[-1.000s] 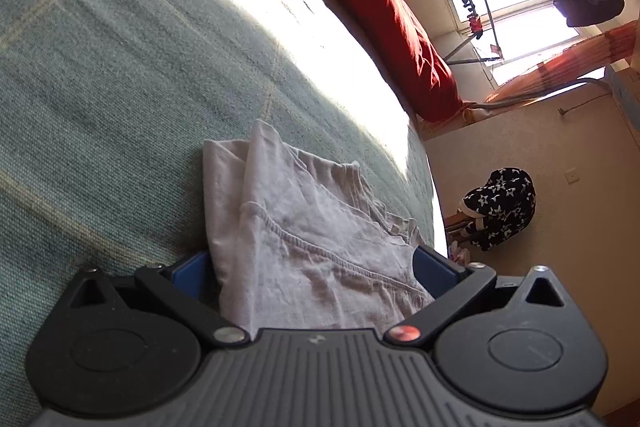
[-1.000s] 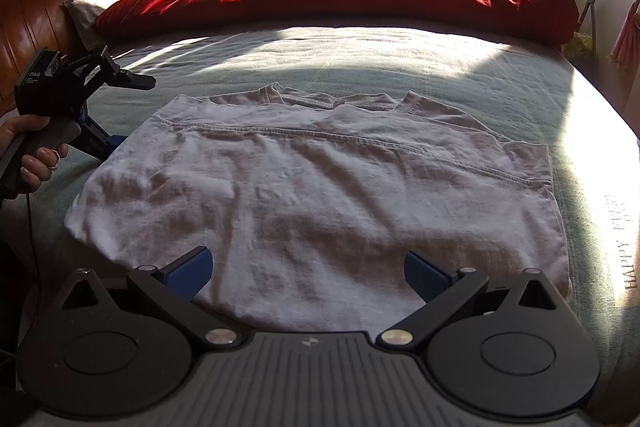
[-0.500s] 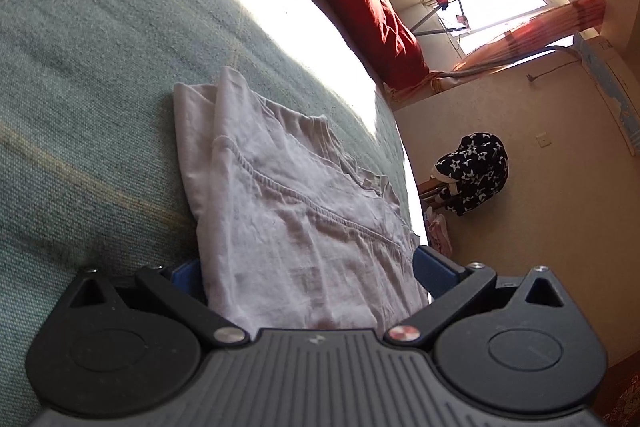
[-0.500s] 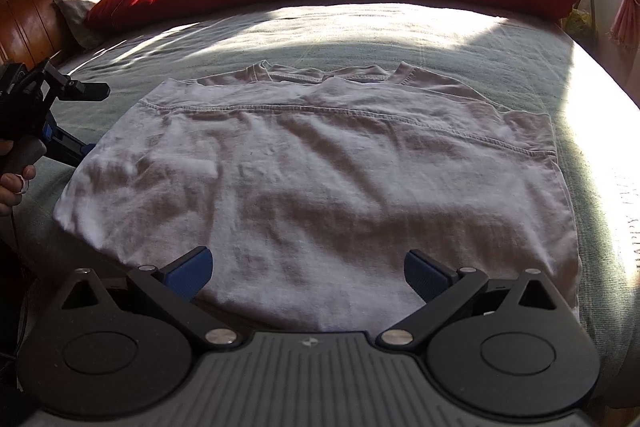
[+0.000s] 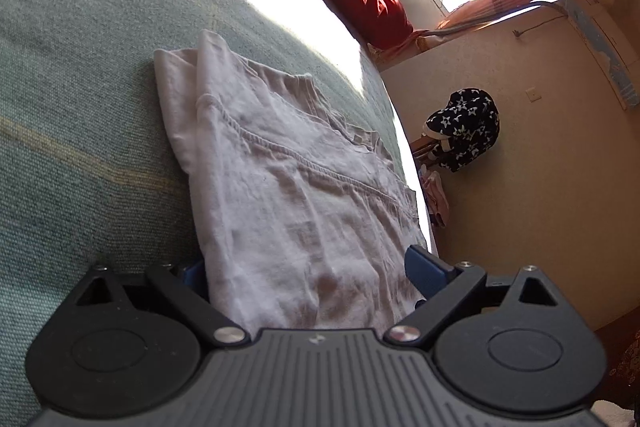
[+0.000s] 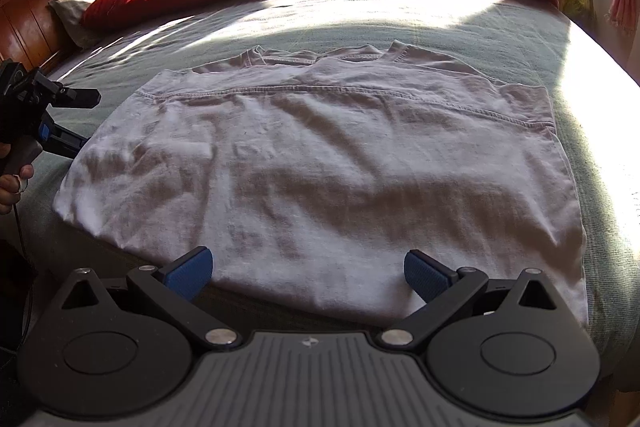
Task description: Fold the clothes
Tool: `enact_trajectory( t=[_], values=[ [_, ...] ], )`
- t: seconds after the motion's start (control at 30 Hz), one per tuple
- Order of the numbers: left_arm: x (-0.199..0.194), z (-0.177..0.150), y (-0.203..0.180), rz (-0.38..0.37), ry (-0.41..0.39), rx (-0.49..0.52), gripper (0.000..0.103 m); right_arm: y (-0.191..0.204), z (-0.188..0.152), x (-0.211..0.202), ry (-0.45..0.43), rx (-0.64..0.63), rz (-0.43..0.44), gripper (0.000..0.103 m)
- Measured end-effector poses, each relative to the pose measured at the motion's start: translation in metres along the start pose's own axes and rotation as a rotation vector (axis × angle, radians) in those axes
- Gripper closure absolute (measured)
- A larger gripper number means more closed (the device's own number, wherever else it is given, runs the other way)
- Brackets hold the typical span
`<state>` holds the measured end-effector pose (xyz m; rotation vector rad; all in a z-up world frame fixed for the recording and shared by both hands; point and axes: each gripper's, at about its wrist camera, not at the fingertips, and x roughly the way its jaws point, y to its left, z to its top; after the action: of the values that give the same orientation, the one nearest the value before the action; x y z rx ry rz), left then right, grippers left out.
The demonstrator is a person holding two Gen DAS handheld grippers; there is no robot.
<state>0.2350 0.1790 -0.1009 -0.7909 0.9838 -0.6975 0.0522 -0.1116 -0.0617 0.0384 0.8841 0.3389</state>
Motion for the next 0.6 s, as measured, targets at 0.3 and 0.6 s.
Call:
enact_trajectory(
  t=[0.3, 0.6],
  values=[
    [-0.006, 0.001, 0.013, 0.084, -0.017, -0.038, 0.068, -0.005, 0.0, -0.003, -0.012, 0.014, -0.002, 0.0],
    [-0.003, 0.0, 0.039, 0.033, -0.026, -0.121, 0.087, -0.008, -0.001, -0.003, -0.015, 0.017, -0.008, 0.0]
  ],
)
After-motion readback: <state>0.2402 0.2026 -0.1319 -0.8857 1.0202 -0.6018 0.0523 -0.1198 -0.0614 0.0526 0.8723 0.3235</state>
